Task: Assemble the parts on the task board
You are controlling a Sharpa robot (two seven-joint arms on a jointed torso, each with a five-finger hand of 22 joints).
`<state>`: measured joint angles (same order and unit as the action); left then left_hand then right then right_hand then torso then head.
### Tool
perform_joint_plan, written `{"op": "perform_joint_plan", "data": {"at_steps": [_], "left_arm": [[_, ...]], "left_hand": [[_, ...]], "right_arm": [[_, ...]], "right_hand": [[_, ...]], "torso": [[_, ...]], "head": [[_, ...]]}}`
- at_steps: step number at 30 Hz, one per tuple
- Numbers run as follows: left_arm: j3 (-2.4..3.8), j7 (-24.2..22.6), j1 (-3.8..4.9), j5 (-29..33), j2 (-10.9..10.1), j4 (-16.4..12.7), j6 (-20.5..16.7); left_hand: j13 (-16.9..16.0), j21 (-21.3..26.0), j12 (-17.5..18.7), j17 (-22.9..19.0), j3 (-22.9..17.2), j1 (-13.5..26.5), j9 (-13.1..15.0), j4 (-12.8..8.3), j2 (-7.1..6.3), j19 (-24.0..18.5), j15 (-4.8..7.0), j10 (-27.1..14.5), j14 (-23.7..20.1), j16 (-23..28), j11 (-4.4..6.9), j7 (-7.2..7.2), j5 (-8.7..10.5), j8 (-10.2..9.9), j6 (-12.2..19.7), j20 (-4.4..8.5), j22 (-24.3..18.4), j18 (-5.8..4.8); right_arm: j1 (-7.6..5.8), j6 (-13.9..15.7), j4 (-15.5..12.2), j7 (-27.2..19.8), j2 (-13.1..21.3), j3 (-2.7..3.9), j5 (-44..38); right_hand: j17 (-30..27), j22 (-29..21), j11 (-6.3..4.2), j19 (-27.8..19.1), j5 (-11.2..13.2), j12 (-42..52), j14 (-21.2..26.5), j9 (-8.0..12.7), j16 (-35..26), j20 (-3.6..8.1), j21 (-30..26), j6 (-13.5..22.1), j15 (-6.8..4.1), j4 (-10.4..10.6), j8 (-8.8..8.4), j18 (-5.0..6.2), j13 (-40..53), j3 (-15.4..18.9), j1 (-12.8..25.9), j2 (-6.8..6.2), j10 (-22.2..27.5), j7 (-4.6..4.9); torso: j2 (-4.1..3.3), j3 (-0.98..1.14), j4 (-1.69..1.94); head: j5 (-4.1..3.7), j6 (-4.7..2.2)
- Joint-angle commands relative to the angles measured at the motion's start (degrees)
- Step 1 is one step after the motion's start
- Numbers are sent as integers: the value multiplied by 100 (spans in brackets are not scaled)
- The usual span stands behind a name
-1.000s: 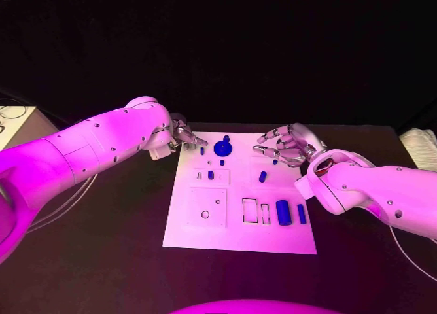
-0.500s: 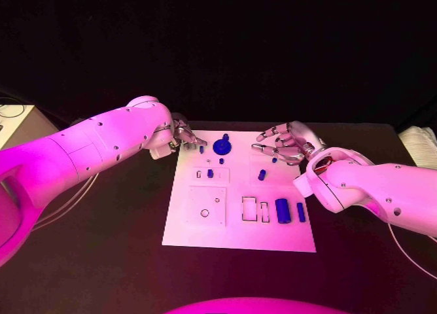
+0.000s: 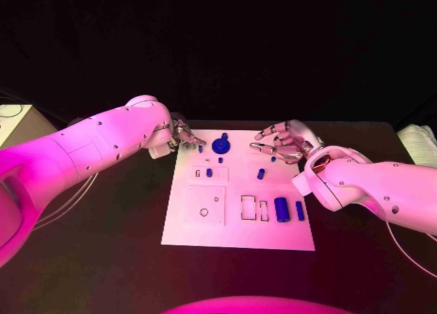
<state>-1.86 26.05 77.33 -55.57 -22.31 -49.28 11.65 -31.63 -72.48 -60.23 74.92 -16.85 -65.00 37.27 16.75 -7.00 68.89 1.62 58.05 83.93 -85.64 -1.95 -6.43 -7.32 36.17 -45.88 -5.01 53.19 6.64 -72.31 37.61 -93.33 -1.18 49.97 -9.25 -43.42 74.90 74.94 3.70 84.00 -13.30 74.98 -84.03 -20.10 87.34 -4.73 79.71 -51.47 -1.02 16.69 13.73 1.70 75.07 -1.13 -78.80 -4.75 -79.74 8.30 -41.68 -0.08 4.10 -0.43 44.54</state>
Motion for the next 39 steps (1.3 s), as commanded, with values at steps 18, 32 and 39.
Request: {"op": "perform_joint_plan", "data": {"at_steps": [18, 32, 39], "left_arm": [[-19, -174, -16, 204, 74, 60, 61], [-22, -160, -20, 226, 96, 113, 146], [-26, -172, -25, 241, 107, 134, 176]], "left_hand": [[19, 1, -28, 649, -173, -328, -48, -22, 91, -29, -32, -40, 219, 24, -20, 10, 11, 32, 19, 13, -5, 83], [21, -1, -29, 649, -193, -357, -53, -15, 101, -28, -31, -39, 218, 24, -20, 11, 13, 38, 11, 12, -1, 81], [44, -11, -20, 645, -499, -746, -98, -59, 179, -28, -9, -48, 217, 21, 6, 37, 24, 65, 7, 26, 13, 82]], "right_arm": [[-8, -45, -16, -55, -13, 2, -42], [-9, -48, -14, -56, -18, 2, -42], [-9, -51, -13, -57, -21, 2, -42]], "right_hand": [[990, 702, -15, 182, -29, -35, -463, 8, -26, -27, -29, 32, 21, -22, -2, 96, 370, 16, 5, 37, 34, 10], [990, 702, -15, 182, -29, -35, -463, 8, -26, -27, -29, 32, 21, -22, -2, 96, 370, 16, 5, 37, 34, 10], [990, 702, -15, 182, -29, -35, -463, 8, -26, -27, -29, 32, 21, -22, -2, 96, 370, 16, 5, 37, 34, 10]], "torso": [[1, 4, 3], [2, 0, 4], [-2, 4, 0]], "head": [[-24, 58], [-29, 76], [-33, 102]]}}
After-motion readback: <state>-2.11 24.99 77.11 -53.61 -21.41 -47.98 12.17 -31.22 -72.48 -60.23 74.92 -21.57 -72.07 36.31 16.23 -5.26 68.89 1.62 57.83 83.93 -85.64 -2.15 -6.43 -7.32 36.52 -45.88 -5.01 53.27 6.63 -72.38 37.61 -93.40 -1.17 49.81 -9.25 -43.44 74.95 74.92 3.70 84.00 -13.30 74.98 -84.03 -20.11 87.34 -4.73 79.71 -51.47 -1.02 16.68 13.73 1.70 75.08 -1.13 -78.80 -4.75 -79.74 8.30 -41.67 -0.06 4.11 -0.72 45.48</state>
